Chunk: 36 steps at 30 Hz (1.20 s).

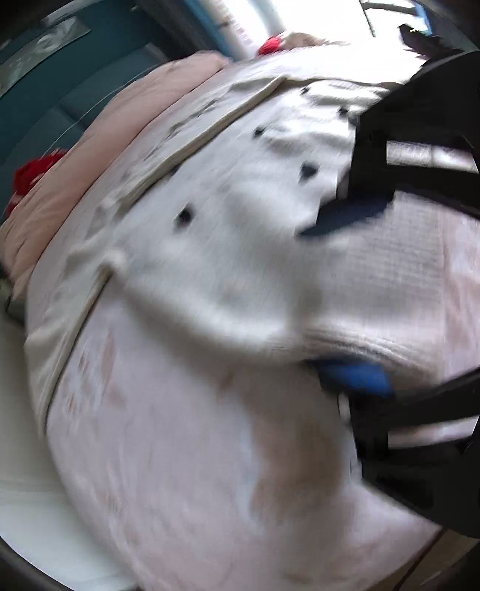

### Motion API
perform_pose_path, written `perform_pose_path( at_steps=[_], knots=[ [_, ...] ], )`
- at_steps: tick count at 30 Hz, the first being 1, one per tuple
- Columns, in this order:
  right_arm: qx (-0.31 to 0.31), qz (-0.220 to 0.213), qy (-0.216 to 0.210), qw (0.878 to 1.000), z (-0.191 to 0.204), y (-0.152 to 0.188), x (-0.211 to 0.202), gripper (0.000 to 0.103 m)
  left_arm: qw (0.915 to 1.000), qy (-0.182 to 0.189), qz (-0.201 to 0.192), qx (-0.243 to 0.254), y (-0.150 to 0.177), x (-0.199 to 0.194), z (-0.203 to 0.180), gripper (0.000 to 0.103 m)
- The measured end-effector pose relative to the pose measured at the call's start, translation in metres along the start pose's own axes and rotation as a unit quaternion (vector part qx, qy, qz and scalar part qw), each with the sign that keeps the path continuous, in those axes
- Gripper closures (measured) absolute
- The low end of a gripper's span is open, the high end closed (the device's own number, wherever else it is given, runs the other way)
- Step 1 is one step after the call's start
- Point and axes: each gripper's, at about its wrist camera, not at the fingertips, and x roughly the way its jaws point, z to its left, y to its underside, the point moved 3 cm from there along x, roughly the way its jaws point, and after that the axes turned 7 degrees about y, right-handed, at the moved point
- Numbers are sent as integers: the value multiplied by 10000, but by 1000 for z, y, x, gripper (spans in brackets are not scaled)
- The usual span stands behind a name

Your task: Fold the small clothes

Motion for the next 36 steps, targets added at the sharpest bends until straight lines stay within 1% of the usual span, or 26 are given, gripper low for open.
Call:
perform_pose_path(
  at_steps=[1, 2, 3, 4, 5, 6, 7, 10, 11, 12, 13, 15, 17, 19, 21, 22, 23, 24, 25, 26, 28, 30, 31, 33, 34, 36],
  knots=[
    [121, -49, -57, 9999, -1, -3, -2, 94, 9999, -19, 101, 29, 2, 3, -4, 88],
    [147, -157, -8, 9998, -2, -6, -11, 95, 9998, -17, 190, 19, 2, 5, -9, 96],
    [64, -280, 63, 9996, -3, -8, -25, 95, 9997, 20, 223, -13, 3, 3, -15, 96],
    [-11, -355, 150, 9993, -4, -10, -36, 96, 9997, 89, 224, 58, 4, -6, -23, 97],
    [-119, -450, 294, 9985, -7, -8, -56, 96, 9996, 110, 212, 179, 5, -11, -28, 97],
    [-147, -478, 382, 9980, -11, -7, -67, 97, 9991, 95, 206, 347, 10, -21, -34, 97],
    [-170, -477, 475, 9976, -16, -4, -79, 97, 9984, 77, 259, 506, 18, -30, -39, 97],
    [-399, -370, 994, 9936, -33, 16, -106, 97, 9969, 77, 563, 537, 44, -39, -36, 97],
    [-489, -245, 1195, 9913, -39, 25, -109, 97, 9959, 15, 726, 539, 59, -38, -32, 97],
    [-486, -57, 1293, 9904, -44, 36, -107, 97, 9951, -54, 807, 565, 66, -37, -30, 97],
    [-509, 180, 1384, 9889, -49, 46, -100, 97, 9934, -206, 920, 649, 80, -33, -26, 97],
    [-630, 501, 1533, 9849, -51, 59, -89, 94, 9927, -275, 966, 661, 90, -32, -22, 96],
    [-651, 384, 1675, 9830, -48, 57, -89, 90, 9939, -292, 821, 682, 87, -40, -25, 92],
    [-553, -13, 1854, 9811, -40, 35, -99, 84, 9956, -174, 624, 672, 71, -49, -31, 91],
    [-511, -389, 1746, 9825, -28, 13, -108, 82, 9971, -76, 298, 693, 41, -58, -39, 85],
    [-501, -575, 1668, 9830, -18, -5, -111, 81, 9977, -73, 65, 667, 22, -61, -41, 75],
    [-492, -653, 1628, 9833, -14, -18, -110, 79, 9981, -79, -101, 602, 7, -64, -39, 63],
    [-499, -711, 1570, 9838, -7, -27, -109, 75, 9982, -81, -370, 465, -14, -67, -36, 58],
    [-534, -760, 1487, 9845, 5, -34, -105, 71, 9978, -88, -578, 306, -33, -68, -30, 52],
    [-607, -808, 1369, 9854, 17, -38, -102, 69, 9964, -63, -846, 19, -57, -69, -19, 44],
    [-811, -792, 1142, 9870, 41, -34, -94, 62, 9898, -55, -1267, -652, -103, -67, 11, 36],
    [-983, -703, 1004, 9876, 56, -23, -85, 58, 9813, -130, -1515, -1185, -141, -58, 39, 36],
    [-1116, -606, 948, 9874, 66, -15, -78, 58, 9739, -207, -1692, -1497, -166, -52, 60, 36],
    [-1347, -440, 980, 9850, 83, -3, -67, 58, 9640, -452, -1856, -1851, -196, -42, 88, 36],
    [-1446, -377, 1032, 9834, 90, 6, -61, 58, 9575, -593, -1955, -2034, -215, -35, 104, 36],
    [-1575, -166, 1006, 9822, 100, 14, -49, 58, 9536, -672, -1945, -2199, -240, -25, 128, 36]
  ],
)
